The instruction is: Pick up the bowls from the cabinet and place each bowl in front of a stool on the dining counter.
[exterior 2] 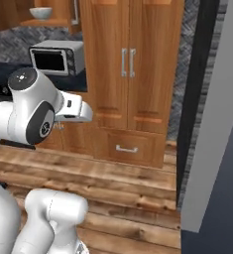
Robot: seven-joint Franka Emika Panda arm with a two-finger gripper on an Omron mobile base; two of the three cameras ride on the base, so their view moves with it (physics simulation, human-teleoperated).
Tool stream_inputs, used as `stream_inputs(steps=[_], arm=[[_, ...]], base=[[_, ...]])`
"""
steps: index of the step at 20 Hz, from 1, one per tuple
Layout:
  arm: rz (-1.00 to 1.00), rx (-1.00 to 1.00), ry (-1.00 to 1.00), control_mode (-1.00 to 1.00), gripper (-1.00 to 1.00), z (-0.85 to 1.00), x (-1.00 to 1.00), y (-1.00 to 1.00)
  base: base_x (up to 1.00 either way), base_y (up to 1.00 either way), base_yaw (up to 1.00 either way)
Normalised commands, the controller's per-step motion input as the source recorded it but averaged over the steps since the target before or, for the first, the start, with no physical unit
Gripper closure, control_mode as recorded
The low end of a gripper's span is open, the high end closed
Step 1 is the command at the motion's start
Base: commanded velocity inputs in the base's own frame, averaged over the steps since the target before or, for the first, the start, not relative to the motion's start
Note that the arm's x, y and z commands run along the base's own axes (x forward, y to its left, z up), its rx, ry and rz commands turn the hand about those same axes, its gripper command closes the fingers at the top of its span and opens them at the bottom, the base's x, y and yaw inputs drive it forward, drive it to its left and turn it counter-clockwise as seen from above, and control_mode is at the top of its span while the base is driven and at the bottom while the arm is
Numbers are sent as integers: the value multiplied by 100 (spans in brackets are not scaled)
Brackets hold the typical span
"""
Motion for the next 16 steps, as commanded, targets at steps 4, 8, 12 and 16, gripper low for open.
stream_inputs(steps=[4,8,12,16], arm=[[0,0,0,100,-100,0,0,0],[0,0,0,100,-100,0,0,0],[0,0,0,100,-100,0,0,0],[0,0,0,100,-100,0,0,0]], base=[[100,0,33],[100,0,51],[96,0,67],[95,0,76]])
